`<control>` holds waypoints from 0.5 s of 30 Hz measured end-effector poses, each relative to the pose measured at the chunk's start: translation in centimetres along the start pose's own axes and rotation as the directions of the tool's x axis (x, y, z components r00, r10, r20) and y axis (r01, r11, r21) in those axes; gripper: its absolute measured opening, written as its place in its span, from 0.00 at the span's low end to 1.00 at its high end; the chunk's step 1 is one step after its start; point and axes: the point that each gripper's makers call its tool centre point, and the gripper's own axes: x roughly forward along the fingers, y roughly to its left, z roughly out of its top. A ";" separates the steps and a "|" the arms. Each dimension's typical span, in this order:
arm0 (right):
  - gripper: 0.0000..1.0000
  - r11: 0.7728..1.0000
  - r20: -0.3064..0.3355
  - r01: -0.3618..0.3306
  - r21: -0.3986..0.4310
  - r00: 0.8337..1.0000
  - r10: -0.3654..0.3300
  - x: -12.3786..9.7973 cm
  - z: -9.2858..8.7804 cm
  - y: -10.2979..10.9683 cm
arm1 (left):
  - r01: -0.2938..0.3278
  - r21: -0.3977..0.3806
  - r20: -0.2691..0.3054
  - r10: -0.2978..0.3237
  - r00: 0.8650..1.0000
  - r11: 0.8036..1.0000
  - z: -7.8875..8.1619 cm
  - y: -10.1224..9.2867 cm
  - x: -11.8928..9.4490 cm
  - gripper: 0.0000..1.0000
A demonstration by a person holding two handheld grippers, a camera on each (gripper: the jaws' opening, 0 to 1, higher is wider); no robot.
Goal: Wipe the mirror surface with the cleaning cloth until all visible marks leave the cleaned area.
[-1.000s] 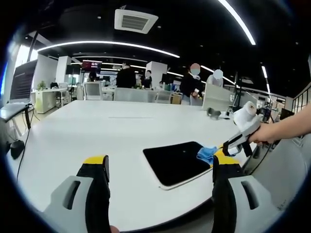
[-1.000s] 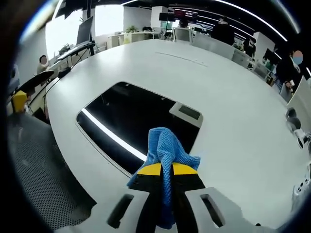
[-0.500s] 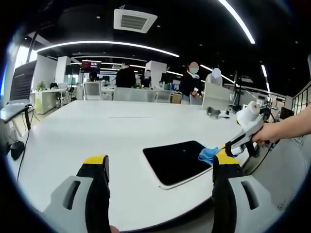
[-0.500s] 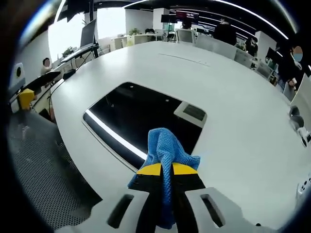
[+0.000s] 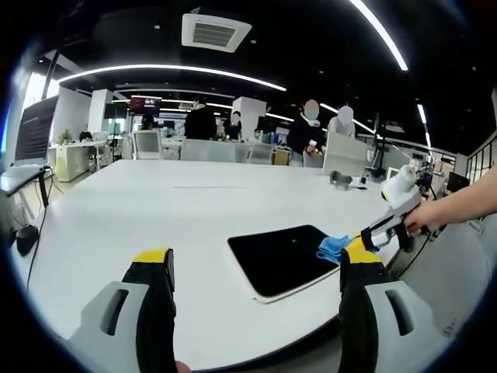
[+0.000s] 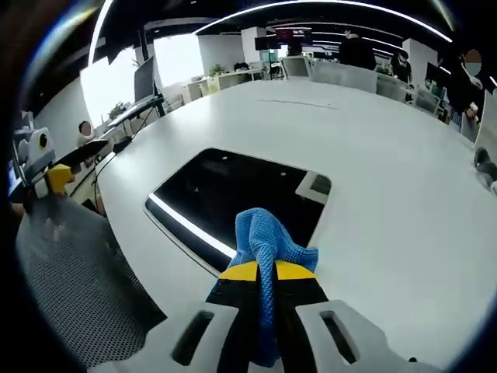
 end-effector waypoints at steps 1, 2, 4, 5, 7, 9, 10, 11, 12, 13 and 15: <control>0.00 1.000 0.004 -0.004 -0.016 1.000 0.004 0.0 -0.1 0.0 | 0.000 0.000 -0.001 0.000 1.000 1.000 0.0 0.0 0.0 0.86; 0.00 1.000 0.009 -0.009 -0.025 1.000 0.010 0.0 -0.1 0.1 | 0.001 0.000 -0.002 -0.001 1.000 1.000 0.0 0.0 0.0 0.86; 0.00 0.999 0.018 -0.023 -0.034 1.000 0.023 0.0 0.0 0.3 | 0.002 0.000 -0.002 -0.002 1.000 1.000 0.0 0.0 0.0 0.86; 0.00 0.998 0.026 -0.046 -0.040 0.999 0.047 0.1 0.0 0.7 | 0.004 0.001 -0.005 -0.004 1.000 1.000 -0.1 -0.1 0.0 0.86; 0.00 0.996 0.019 -0.045 -0.081 0.999 0.047 0.3 0.1 0.8 | 0.004 0.000 -0.004 -0.004 1.000 1.000 0.0 -0.1 0.0 0.86; 0.00 0.994 0.016 -0.057 -0.093 0.998 0.059 0.4 0.1 1.0 | 0.003 0.000 -0.004 -0.003 1.000 1.000 0.0 0.0 0.0 0.86; 0.00 0.994 0.016 -0.058 -0.089 0.998 0.060 0.4 0.2 1.1 | 0.004 0.000 -0.004 -0.004 1.000 1.000 0.0 -0.1 0.0 0.85; 0.00 0.994 0.016 -0.065 -0.084 0.998 0.067 0.4 0.2 1.2 | 0.004 0.004 -0.004 -0.004 1.000 1.000 0.0 -0.1 0.1 0.85; 0.00 0.994 0.018 -0.069 -0.081 0.997 0.071 0.5 0.3 1.1 | 0.004 0.005 -0.003 -0.004 1.000 1.000 0.0 0.0 0.1 0.86; 0.00 0.994 0.021 -0.073 -0.081 0.997 0.075 0.6 0.3 1.3 | 0.002 0.003 0.001 -0.002 1.000 1.000 0.1 0.0 0.1 0.86; 0.00 0.993 0.022 -0.084 -0.089 0.996 0.086 0.8 0.5 1.8 | 0.006 0.004 -0.001 -0.006 1.000 1.000 0.0 -0.1 0.1 0.86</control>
